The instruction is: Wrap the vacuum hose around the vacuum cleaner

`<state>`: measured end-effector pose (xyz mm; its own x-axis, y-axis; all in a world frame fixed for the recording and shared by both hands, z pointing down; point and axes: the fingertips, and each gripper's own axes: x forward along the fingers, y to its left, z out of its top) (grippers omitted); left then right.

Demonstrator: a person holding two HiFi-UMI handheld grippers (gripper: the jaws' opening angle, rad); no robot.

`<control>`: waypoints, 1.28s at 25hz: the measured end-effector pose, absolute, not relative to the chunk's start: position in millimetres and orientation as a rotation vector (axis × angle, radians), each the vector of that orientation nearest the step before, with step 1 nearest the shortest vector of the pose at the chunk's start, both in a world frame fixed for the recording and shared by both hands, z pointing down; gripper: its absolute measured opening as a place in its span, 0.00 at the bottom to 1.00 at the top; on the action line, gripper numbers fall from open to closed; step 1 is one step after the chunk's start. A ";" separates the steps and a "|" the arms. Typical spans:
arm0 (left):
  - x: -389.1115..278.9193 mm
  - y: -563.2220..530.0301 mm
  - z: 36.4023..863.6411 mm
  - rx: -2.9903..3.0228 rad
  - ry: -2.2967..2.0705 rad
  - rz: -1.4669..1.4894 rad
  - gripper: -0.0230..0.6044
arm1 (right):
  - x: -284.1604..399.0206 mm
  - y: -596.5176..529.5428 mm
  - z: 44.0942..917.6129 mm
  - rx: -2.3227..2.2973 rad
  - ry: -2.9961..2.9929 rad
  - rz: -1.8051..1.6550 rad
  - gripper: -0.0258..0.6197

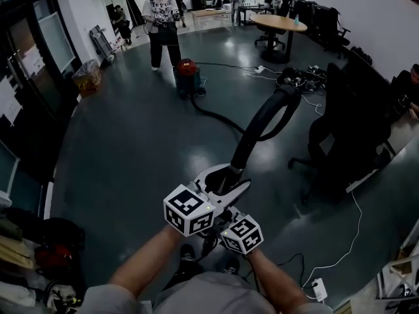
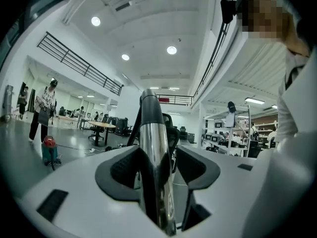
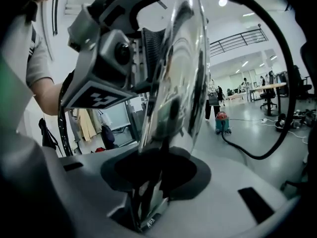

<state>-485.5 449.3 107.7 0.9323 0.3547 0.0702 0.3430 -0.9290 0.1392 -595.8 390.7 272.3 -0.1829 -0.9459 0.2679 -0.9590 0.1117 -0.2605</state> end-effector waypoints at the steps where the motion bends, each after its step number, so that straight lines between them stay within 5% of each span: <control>1: -487.1 447.4 109.9 2.961 0.550 0.158 0.40 | -587.5 388.2 272.0 2.003 -2.301 0.593 0.24; 13: -520.2 367.9 169.0 2.832 0.629 0.403 0.43 | -496.9 322.9 273.5 2.207 -2.085 0.661 0.25; 23: -509.9 249.7 172.3 2.971 0.710 0.448 0.43 | -508.4 251.7 272.8 2.150 -1.916 0.663 0.25; 32: -474.7 256.7 154.7 2.757 0.972 0.397 0.48 | -518.2 259.2 287.7 2.141 -1.714 0.780 0.25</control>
<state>-474.7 256.7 154.7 0.7489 0.6360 0.1862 0.5848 -0.7664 0.2657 -518.2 259.2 287.7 0.1456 -0.8056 0.5743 -0.9621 -0.2505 -0.1075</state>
